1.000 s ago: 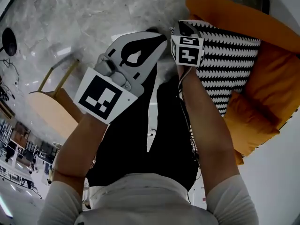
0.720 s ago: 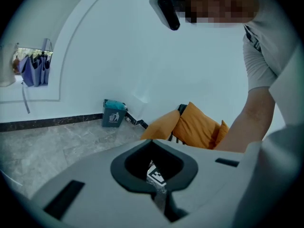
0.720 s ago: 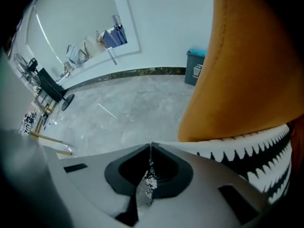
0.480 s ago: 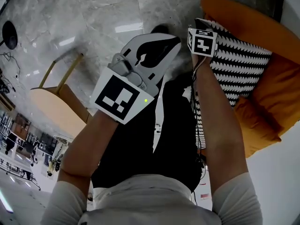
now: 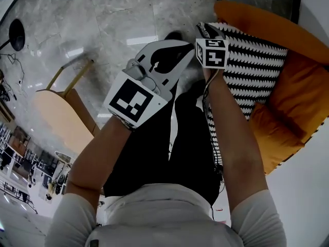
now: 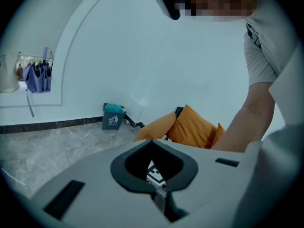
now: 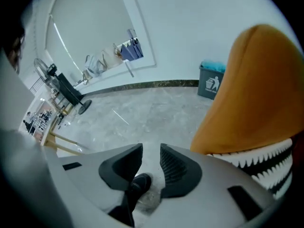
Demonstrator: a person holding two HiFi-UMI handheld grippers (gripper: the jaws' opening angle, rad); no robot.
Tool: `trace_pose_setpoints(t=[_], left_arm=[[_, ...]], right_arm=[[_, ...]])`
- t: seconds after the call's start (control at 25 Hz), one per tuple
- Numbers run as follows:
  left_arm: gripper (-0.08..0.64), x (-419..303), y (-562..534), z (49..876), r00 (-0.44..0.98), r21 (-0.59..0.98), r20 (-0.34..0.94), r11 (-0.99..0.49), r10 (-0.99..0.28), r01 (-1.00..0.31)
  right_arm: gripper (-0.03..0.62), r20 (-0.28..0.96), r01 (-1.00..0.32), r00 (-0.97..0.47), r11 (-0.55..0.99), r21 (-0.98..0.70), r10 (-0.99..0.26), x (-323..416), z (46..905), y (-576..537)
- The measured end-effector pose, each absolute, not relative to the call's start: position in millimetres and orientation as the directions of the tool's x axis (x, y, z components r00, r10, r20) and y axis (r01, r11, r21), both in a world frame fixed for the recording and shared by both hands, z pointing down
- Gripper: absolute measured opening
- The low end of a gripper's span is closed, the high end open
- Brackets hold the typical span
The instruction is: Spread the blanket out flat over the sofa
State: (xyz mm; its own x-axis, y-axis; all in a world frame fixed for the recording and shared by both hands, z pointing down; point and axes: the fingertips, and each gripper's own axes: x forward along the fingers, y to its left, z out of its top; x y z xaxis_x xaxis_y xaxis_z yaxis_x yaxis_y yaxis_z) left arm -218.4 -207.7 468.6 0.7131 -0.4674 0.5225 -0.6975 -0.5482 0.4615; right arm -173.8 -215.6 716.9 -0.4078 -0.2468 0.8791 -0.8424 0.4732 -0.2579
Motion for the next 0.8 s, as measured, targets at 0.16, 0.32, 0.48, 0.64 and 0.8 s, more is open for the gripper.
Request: trace_pose_setpoints(t=[0.16, 0.32, 0.48, 0.64, 0.8], left_arm=[[0.009, -184.3, -182.8, 411.9, 0.713, 0.448, 0.49, -0.556, -0.502, -0.7], [0.009, -168.7, -162.7, 331.8, 0.727, 0.419, 0.433, -0.595, -0.533, -0.686], [0.009, -153.9, -156.6, 261.1, 0.74, 0.371, 0.374, -0.641, -0.559, -0.672], [0.009, -141.4, -146.2, 180.6, 0.739, 0.323, 0.327, -0.666, -0.589, -0.673], [0.009, -131.1, -129.7, 108.3, 0.725, 0.26, 0.289, -0.677, -0.625, -0.688]], right_arm=[[0.13, 0.823, -0.814, -0.469, 0.518, -0.262, -0.32, -151.2, 623.2, -203.0], [0.129, 0.759, -0.799, -0.507, 0.552, -0.238, -0.408, -124.7, 499.2, -192.4], [0.127, 0.678, -0.801, -0.531, 0.562, -0.205, -0.509, -85.4, 390.1, -188.4], [0.106, 0.599, -0.809, -0.545, 0.556, -0.192, -0.586, -43.5, 281.4, -174.8], [0.08, 0.489, -0.798, -0.571, 0.585, -0.144, -0.659, -12.9, 169.2, -160.8]])
